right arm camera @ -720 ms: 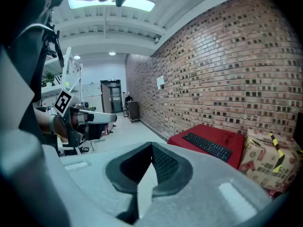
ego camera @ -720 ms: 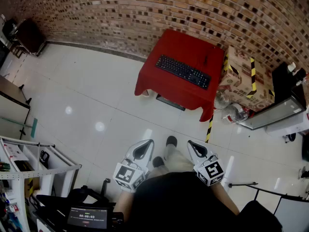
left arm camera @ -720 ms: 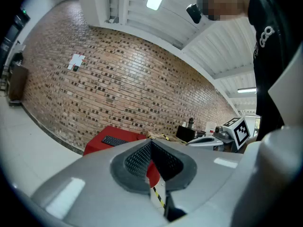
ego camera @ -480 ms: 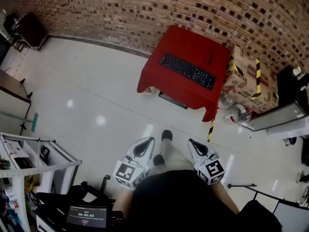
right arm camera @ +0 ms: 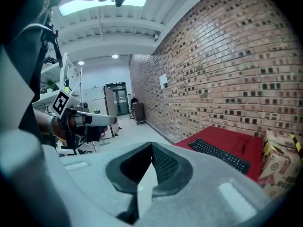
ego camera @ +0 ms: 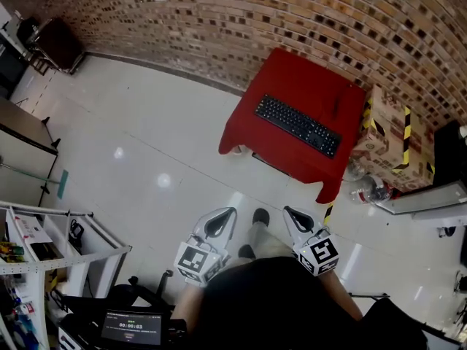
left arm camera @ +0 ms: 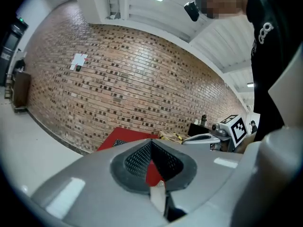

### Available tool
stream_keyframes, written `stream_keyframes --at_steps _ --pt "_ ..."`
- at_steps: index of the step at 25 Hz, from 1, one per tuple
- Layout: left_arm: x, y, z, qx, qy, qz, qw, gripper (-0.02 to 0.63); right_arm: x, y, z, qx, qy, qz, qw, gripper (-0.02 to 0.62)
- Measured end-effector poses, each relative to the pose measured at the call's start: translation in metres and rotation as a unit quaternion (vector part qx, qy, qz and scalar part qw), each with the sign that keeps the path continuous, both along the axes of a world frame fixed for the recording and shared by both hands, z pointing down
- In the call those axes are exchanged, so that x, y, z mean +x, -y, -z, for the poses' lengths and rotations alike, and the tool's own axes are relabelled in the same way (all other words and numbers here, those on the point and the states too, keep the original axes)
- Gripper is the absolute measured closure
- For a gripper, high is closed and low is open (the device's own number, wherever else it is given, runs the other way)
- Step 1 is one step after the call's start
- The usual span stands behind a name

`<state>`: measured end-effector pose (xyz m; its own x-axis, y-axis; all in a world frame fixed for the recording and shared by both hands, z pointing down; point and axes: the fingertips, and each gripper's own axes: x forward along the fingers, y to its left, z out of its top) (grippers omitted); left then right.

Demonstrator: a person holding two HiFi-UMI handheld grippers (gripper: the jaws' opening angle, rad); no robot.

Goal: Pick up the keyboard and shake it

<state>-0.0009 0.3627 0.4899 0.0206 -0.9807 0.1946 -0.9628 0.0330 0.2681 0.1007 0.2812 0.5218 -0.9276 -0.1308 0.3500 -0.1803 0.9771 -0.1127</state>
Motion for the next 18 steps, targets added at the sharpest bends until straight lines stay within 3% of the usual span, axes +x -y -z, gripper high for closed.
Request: stream_keyframes --at_steps 8,18 --pt "-0.026 0.05 0.006 -0.01 0.007 0.012 0.9998 0.591 -0.026 0.058 0.002 -0.011 0.012 0.003 1.0 0.603" --pt "-0.029 0.088 0.006 -0.024 0.014 0.021 0.9994 0.591 -0.035 0.109 -0.002 -0.017 0.013 0.014 1.0 0.603"
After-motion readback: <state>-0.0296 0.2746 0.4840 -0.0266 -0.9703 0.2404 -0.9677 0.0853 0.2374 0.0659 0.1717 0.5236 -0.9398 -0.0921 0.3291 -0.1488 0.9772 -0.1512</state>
